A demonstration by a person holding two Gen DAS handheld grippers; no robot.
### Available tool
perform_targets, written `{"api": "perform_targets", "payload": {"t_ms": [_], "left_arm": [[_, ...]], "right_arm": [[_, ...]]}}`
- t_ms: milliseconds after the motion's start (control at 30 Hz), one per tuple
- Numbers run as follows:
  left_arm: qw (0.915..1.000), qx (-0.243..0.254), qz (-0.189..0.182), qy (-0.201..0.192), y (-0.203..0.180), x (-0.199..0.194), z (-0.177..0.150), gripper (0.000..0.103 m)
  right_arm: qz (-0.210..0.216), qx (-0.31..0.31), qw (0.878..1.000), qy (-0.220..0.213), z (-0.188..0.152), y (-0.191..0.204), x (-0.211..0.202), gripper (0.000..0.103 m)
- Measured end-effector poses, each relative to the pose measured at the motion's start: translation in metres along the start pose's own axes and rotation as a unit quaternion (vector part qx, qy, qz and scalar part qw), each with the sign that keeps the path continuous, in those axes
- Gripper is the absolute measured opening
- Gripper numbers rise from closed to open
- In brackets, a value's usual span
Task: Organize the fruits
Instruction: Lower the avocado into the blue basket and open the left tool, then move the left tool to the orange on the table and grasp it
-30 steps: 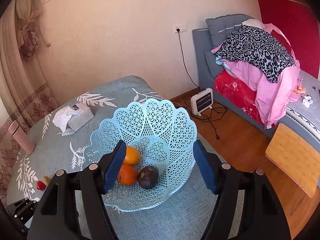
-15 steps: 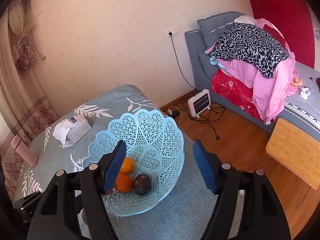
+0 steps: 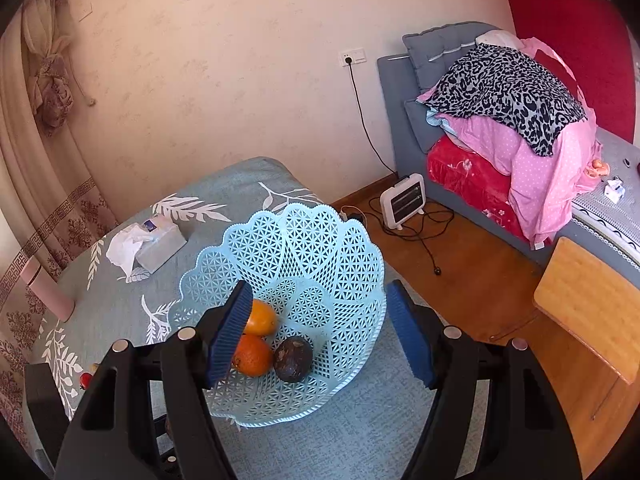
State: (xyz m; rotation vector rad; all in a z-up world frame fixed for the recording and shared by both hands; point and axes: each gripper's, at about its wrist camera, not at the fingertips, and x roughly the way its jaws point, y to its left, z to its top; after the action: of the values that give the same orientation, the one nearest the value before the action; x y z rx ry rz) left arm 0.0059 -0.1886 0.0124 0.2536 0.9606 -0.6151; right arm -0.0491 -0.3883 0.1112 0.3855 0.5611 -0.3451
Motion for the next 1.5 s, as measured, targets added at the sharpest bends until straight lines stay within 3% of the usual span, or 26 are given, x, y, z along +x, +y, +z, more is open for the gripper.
{"api": "perform_targets", "payload": {"t_ms": [67,300,500,533,567,600,667,900,1133,1300,1500], "left_arm": [[0.9999,0.005,-0.011,0.000,-0.005,-0.005,0.000,0.040],[0.9963,0.049,-0.032,-0.063,-0.033,-0.048,0.016,0.040],[0.9929,0.035,-0.060,-0.097,-0.048,-0.050,0.052,0.041],[0.9922,0.026,-0.067,-0.102,-0.047,-0.049,0.056,0.045],[0.9915,0.017,-0.074,-0.106,-0.046,-0.048,0.060,0.059],[0.9906,0.009,-0.082,-0.109,-0.043,-0.048,0.062,0.065],[0.9896,0.000,-0.091,-0.112,-0.039,-0.050,0.061,0.070],[0.9916,-0.033,-0.059,-0.110,-0.010,-0.056,0.049,0.073],[0.9913,-0.046,-0.001,-0.123,0.010,-0.071,0.028,0.088],[0.9890,-0.043,0.046,-0.134,0.019,-0.079,0.013,0.090],[0.9844,-0.054,0.083,-0.145,0.037,-0.090,-0.007,0.090]], "right_arm": [[-0.001,0.005,1.000,-0.003,0.002,-0.003,-0.001,0.071],[-0.001,0.017,1.000,-0.013,0.007,-0.010,-0.007,0.071],[-0.001,0.017,1.000,-0.012,0.006,-0.009,-0.006,0.071],[-0.001,0.016,1.000,-0.012,0.006,-0.009,-0.006,0.071],[-0.001,0.016,1.000,-0.012,0.006,-0.009,-0.006,0.071],[-0.001,0.017,1.000,-0.013,0.006,-0.009,-0.006,0.071],[-0.002,0.019,1.000,-0.013,0.006,-0.010,-0.006,0.071],[-0.004,0.021,1.000,-0.013,0.005,-0.010,-0.006,0.071],[0.001,0.005,1.000,-0.009,0.000,0.001,-0.005,0.071],[0.003,-0.001,1.000,-0.012,-0.004,0.008,-0.007,0.081],[0.013,-0.014,1.000,-0.007,-0.009,0.019,-0.006,0.081]]}}
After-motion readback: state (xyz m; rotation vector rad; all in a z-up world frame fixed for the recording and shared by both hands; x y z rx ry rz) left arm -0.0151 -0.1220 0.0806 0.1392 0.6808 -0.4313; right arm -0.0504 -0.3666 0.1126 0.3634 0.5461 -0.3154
